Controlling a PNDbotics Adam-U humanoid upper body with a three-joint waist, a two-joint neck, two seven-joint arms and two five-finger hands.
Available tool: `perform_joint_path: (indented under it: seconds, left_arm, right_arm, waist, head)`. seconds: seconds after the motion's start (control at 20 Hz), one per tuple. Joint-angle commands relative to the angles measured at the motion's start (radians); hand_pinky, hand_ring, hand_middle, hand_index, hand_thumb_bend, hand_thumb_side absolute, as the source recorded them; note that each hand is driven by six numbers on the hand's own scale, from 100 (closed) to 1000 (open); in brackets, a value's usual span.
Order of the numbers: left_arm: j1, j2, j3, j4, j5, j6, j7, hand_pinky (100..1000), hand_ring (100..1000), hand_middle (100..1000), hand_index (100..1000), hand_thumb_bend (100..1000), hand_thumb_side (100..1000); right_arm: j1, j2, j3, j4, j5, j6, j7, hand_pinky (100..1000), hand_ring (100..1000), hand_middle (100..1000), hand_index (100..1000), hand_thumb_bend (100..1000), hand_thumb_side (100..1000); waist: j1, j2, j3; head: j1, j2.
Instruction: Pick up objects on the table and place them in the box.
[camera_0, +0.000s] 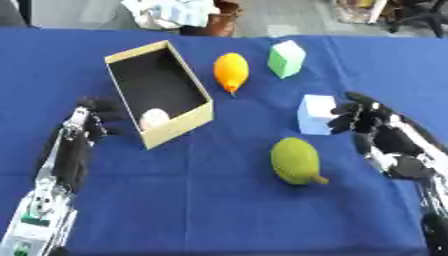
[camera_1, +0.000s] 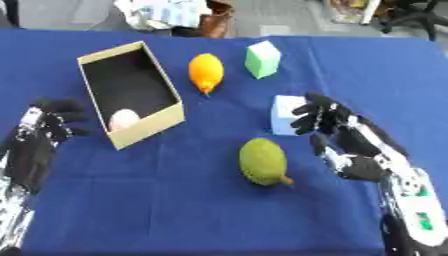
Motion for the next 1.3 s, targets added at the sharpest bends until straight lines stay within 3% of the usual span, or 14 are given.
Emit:
perform_joint_path:
  seconds: [0.05,0.35,0.55,1.3]
  left_arm:
    - [-0.005,0.011,0.000,-0.016,0.003,-0.002,-0.004,637,722,673,751,100,919]
    - [-0.002,0.012,-0.002,-0.014,0.003,-0.001,-0.006,637,722,674,751,100,921]
    - [-0.001,0.013,-0.004,-0.014,0.004,-0.001,-0.008,637,722,674,751,100,921]
    - [-0.001,0.016,-0.008,-0.013,0.003,0.000,-0.012,637,722,674,751,100,924]
  right_arm:
    - [-0.044,-0.071,0.035,0.051,0.084,-0.242,0.171,760,817,852,1000,100,292]
    - [-0.117,-0.121,0.102,0.159,0.206,-0.389,0.173,790,846,875,1000,100,364]
    - [-0.156,-0.144,0.154,0.214,0.288,-0.464,0.173,803,859,885,1000,100,357]
    - [-0.211,-0.186,0.317,0.225,0.463,-0.475,0.173,832,885,899,1000,100,387]
  waist:
    - [-0.013,-0.029,0.002]
    - [-0.015,-0.033,0.007]
    - [-0.017,-0.035,0.011]
    - [-0.023,-0.036,0.021]
  head:
    - [-0.005,0.007]
    - [-0.009,0.012]
    - [-0.011,0.014]
    - [-0.016,0.019]
